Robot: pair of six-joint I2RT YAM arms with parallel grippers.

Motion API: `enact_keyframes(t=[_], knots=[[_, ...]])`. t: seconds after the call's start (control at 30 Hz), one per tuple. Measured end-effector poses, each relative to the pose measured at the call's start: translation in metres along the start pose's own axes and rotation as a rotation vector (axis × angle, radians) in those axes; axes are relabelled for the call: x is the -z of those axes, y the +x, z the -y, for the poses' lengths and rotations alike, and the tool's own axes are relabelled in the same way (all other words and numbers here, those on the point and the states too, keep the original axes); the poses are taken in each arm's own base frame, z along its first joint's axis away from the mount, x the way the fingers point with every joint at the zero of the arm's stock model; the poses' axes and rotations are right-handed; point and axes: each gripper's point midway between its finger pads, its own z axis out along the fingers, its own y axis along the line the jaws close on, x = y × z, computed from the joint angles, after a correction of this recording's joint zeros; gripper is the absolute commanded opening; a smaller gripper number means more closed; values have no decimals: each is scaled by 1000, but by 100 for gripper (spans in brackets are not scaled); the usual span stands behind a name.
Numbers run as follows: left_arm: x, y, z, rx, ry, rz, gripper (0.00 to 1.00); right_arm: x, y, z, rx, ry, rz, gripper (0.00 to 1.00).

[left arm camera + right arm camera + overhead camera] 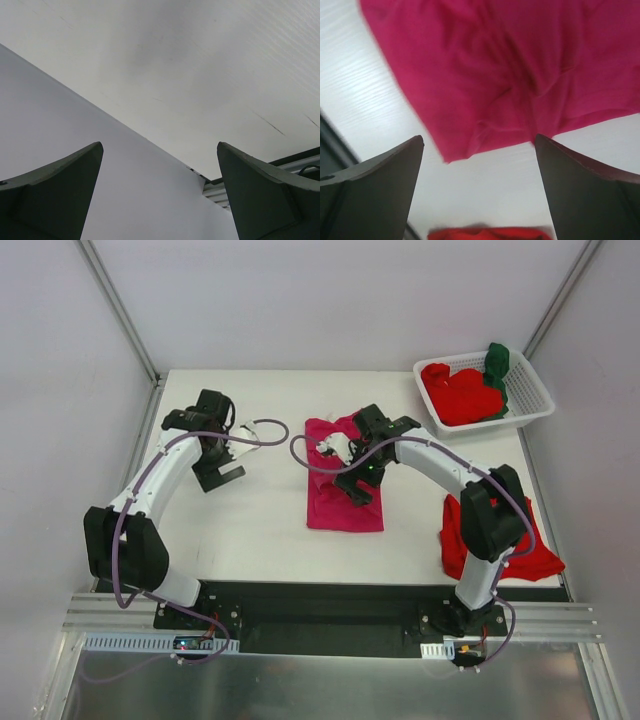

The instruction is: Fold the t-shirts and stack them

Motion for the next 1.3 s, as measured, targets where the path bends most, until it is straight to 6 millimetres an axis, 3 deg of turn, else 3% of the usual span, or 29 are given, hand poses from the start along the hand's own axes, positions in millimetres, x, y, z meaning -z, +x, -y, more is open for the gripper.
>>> enact_keyframes(t=[0.17, 0.27, 0.4, 0.57, 0.7, 0.9, 1.13, 1.3], knots=[[-3, 3, 3, 1, 4, -12, 99, -25, -8, 38, 69, 142, 17, 96], [-12, 13, 15, -3, 27, -39, 99, -36, -13, 53, 114, 204, 21, 96], [-19, 38, 26, 38, 60, -83, 99, -47, -24, 64, 163, 252, 35, 96], [-12, 73, 13, 171, 23, -105, 99, -60, -31, 72, 201, 277, 30, 96], [-3, 78, 12, 188, -9, -86, 99, -67, -36, 84, 219, 317, 21, 96], [-4, 81, 19, 186, -3, -90, 99, -54, -61, 116, 246, 461, 53, 96], [-4, 81, 19, 186, -1, -88, 99, -9, -115, 143, 266, 613, 166, 96], [-4, 79, 20, 190, 3, -81, 99, -1, -120, 152, 288, 678, 167, 96]])
